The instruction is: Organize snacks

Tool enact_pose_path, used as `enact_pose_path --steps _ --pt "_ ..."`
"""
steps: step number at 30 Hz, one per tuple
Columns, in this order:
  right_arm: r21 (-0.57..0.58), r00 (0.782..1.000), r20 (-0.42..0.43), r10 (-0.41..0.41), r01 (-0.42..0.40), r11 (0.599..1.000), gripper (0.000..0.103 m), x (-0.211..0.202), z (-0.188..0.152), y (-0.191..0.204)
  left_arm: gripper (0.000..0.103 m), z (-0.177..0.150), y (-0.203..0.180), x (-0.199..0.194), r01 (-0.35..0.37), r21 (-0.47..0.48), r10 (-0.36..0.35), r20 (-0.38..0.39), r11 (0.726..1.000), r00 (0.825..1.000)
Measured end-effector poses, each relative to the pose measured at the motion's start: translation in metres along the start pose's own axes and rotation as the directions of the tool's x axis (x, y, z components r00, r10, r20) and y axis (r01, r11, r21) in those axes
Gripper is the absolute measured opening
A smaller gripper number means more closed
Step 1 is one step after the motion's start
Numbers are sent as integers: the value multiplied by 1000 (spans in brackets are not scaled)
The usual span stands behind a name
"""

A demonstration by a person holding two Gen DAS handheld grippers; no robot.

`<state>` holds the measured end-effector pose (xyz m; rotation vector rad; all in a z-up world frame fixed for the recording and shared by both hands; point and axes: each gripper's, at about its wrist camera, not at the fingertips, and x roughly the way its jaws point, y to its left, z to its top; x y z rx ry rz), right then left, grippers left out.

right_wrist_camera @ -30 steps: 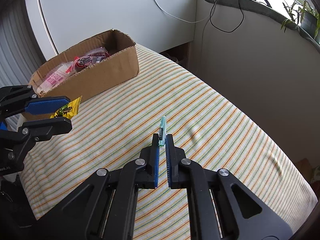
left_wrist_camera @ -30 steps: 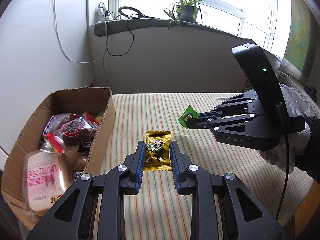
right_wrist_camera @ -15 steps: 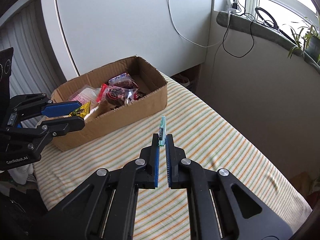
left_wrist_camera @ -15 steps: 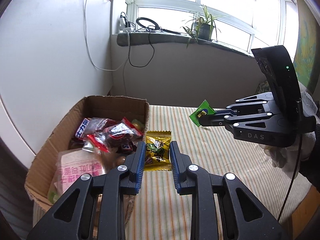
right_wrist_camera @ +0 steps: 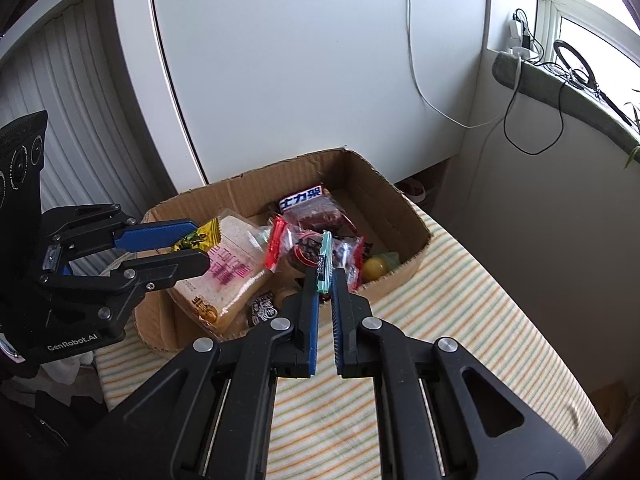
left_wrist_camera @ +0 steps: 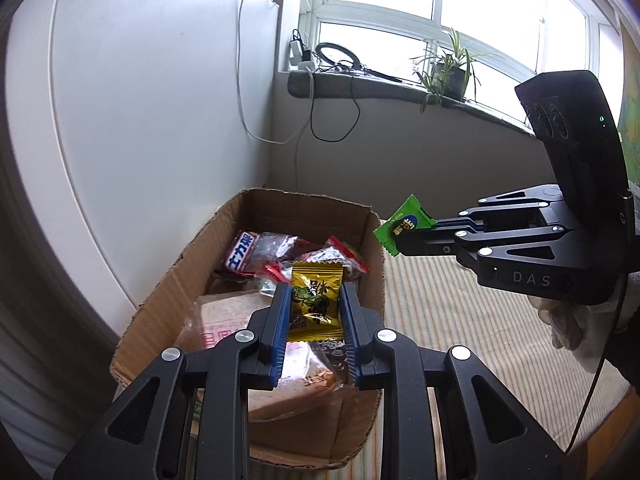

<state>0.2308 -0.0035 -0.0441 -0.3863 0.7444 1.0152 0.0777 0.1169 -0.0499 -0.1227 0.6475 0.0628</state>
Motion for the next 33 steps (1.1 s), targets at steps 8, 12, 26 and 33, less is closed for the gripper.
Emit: enact_pose_path --steps 8,12,26,33 --pt "-22 999 -25 22 -22 1000 6 25 17 17 23 -1 25 0 -42 -36 42 0 998 999" --pt "-23 999 -30 26 -27 999 6 29 22 20 23 0 32 0 -50 -45 50 1 998 999" --pt "-16 1000 10 -3 4 1000 42 9 23 23 25 0 33 -9 -71 -71 72 17 995 997" --pt "2 999 43 -6 6 1000 43 -16 14 28 25 -2 27 -30 -84 -72 87 39 994 995"
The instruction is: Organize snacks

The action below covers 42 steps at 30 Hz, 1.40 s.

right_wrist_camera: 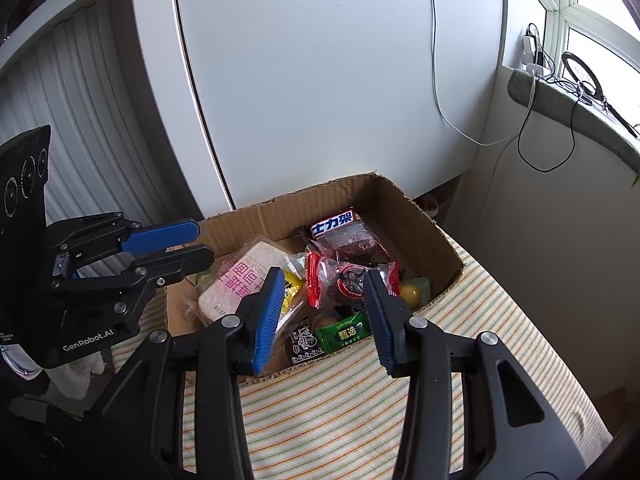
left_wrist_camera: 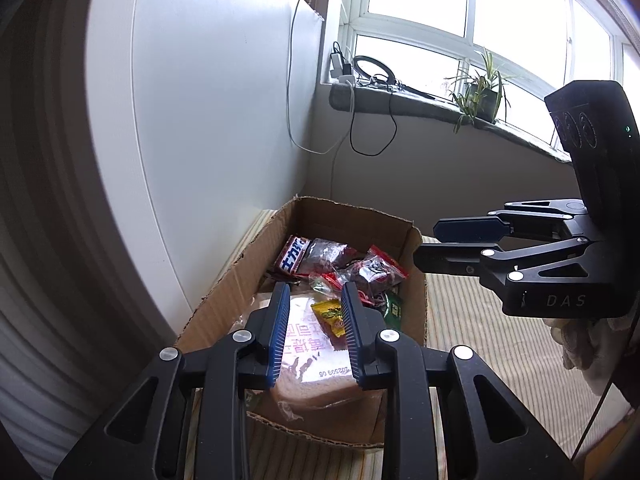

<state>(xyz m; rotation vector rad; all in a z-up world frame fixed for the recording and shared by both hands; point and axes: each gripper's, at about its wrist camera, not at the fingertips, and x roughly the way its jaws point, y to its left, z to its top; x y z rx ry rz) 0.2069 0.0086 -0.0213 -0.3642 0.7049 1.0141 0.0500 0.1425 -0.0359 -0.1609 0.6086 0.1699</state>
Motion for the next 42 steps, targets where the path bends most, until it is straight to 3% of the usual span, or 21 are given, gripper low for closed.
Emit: enact_pose_path --steps 3,7,10,15,22,42 --pt "9 1000 20 -10 9 1000 47 -13 -5 4 44 -2 -5 -13 -11 -4 11 20 1000 1000" --pt "28 998 56 -29 27 999 72 -31 -13 9 47 -5 -10 -28 -14 -16 15 38 1000 999" --pt "51 996 80 -52 48 998 84 -45 -20 11 66 -8 -12 -39 -34 -31 35 51 999 998" --pt "75 985 118 -126 118 990 96 -65 -29 16 73 -11 -18 -53 -83 -28 85 71 996 994" --pt "118 973 128 -191 176 977 99 -79 -40 12 78 -12 -20 -64 -118 -41 121 81 992 989" --pt "153 966 137 -221 199 968 100 -98 -58 5 78 -18 -36 -75 -133 -29 135 96 991 986"
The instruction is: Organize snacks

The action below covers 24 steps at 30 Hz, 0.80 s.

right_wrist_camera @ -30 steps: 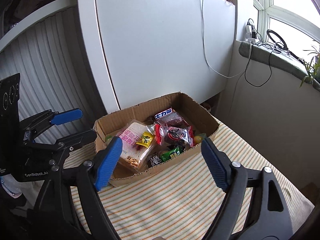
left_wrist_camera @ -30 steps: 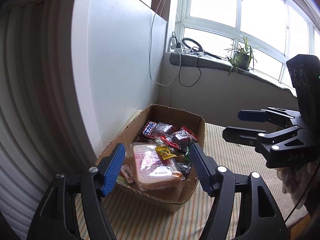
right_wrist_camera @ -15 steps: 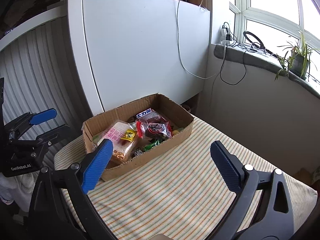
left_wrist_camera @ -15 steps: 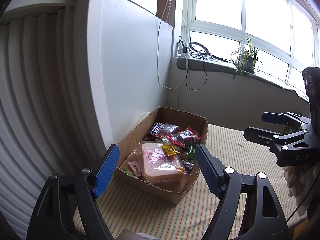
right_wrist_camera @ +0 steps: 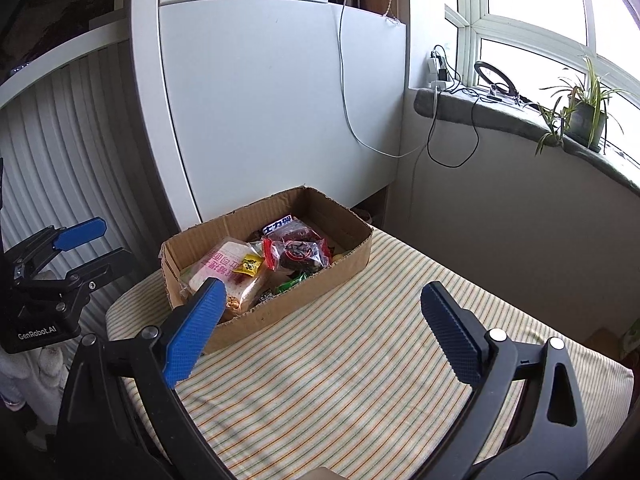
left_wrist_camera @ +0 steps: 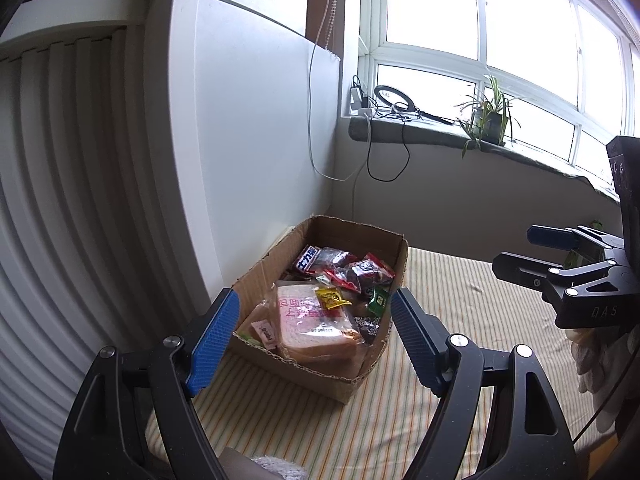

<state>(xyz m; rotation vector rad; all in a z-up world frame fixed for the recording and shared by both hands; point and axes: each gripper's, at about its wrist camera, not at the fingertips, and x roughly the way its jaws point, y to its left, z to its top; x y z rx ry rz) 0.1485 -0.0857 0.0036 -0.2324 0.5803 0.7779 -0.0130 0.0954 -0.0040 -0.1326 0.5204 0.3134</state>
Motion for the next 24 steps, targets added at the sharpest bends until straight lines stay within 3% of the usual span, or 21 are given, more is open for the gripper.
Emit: enact_pose_path --steps 24 --pt "18 1000 -3 3 -2 1000 100 -7 -9 -2 78 -5 -6 -5 6 19 -6 8 1000 1000"
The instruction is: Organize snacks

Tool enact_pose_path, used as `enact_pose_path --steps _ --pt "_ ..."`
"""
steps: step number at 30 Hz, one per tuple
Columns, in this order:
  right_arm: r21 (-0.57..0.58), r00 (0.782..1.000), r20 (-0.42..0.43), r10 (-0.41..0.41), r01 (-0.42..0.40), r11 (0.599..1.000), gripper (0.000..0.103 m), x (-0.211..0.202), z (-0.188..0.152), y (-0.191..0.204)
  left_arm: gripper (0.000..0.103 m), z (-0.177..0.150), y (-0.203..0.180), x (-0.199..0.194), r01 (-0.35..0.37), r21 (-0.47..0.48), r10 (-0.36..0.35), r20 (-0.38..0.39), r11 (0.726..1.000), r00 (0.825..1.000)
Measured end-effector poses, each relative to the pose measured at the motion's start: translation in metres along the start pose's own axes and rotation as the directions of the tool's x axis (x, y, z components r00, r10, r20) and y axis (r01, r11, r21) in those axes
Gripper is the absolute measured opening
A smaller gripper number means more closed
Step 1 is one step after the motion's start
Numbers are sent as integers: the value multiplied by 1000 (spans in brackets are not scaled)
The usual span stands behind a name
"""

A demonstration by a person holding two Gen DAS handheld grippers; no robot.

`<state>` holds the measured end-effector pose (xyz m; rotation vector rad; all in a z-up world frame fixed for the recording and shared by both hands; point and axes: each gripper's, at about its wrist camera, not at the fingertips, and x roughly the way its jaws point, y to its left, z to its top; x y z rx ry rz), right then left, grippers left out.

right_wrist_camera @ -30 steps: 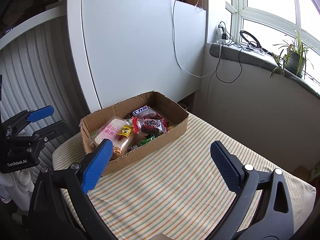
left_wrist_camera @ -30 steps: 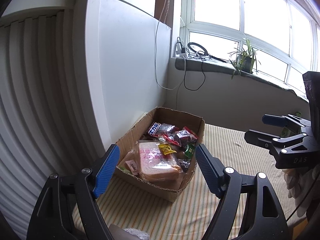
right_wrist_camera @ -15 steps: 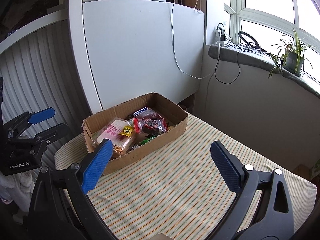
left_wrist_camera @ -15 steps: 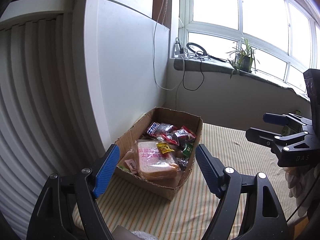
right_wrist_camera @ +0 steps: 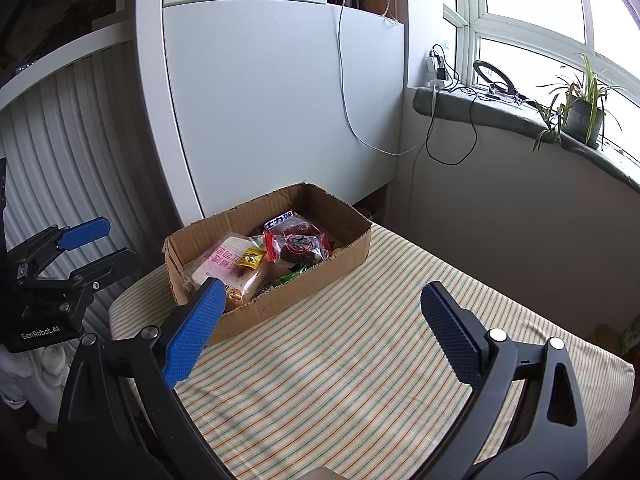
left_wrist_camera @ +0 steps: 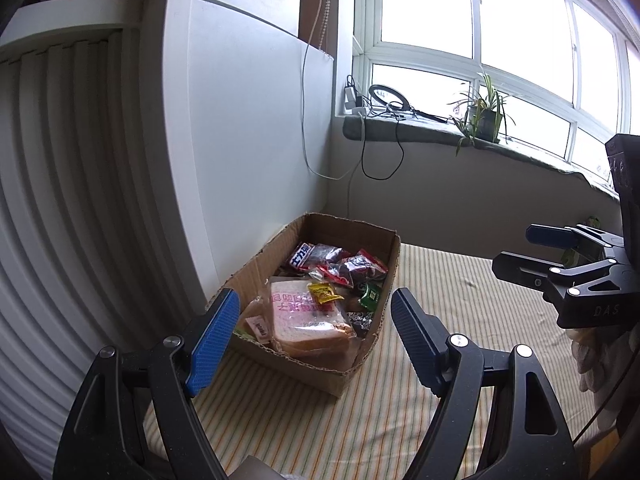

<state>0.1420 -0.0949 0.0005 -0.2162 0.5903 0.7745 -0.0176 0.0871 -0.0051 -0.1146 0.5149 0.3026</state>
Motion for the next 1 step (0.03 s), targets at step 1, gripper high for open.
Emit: enact_pose_path --steps 1 --pt "5 1000 -2 -3 3 1000 100 0 -1 -2 78 0 -1 0 -7 3 7 2 1000 1000"
